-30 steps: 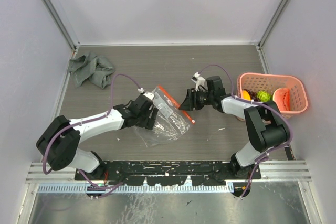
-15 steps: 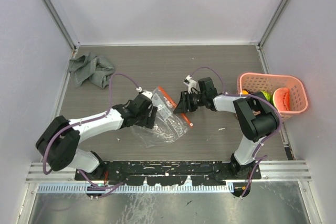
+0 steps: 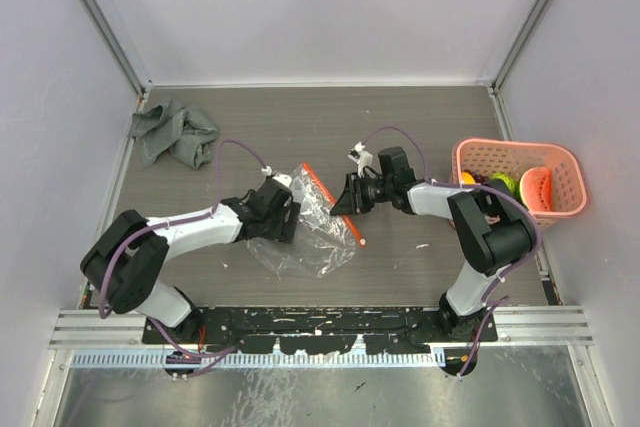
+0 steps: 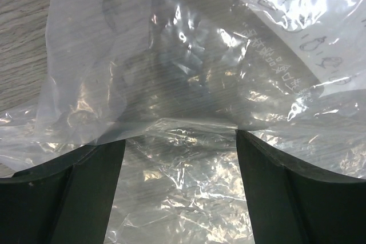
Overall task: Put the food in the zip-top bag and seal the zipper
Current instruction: Pick up the zipper food storage bag at the center of the board.
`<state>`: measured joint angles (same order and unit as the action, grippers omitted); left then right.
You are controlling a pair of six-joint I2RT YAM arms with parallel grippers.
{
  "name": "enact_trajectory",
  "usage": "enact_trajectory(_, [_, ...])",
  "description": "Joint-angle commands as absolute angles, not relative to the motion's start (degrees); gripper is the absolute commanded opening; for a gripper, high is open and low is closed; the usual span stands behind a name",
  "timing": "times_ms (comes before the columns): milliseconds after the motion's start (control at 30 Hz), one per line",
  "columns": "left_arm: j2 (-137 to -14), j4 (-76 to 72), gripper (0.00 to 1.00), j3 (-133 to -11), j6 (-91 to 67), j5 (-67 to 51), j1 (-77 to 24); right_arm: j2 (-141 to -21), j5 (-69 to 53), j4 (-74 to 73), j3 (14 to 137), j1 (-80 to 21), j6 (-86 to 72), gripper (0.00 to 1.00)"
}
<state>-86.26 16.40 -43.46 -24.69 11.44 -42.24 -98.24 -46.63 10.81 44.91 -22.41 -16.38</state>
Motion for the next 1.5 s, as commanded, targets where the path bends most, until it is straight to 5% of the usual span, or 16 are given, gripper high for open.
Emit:
enact_trajectory(0, [-86.41, 14.81, 0.79, -42.71, -25.66, 10.09, -41.9, -93.6, -47.5, 12.89, 44.58, -22.89, -16.34, 0.22])
enact_trajectory(233, [-80.63, 16.31, 0.81, -43.01, -26.55, 9.79, -41.85, -87.41, -37.36, 6.33, 44.8, -25.57, -12.92, 0.01])
enact_trajectory(733, [-55.4, 21.61, 0.94, -49.91, -31.02, 11.91, -41.56, -71.97, 0.09, -6.98, 53.08, -38.05, -3.87, 0.01])
enact_trajectory(1167, [-55.87, 11.57, 0.95, -54.19, -35.93, 6.25, -40.56, -69.4, 29.57, -6.86, 62.29, -51.94, 11.52, 0.01])
enact_trajectory(1467, [-52.9, 2.29, 0.95, -45.02, -42.71, 7.91, -39.5, -72.16, 36.2, -0.53, 56.69, -58.36, 9.92, 0.01])
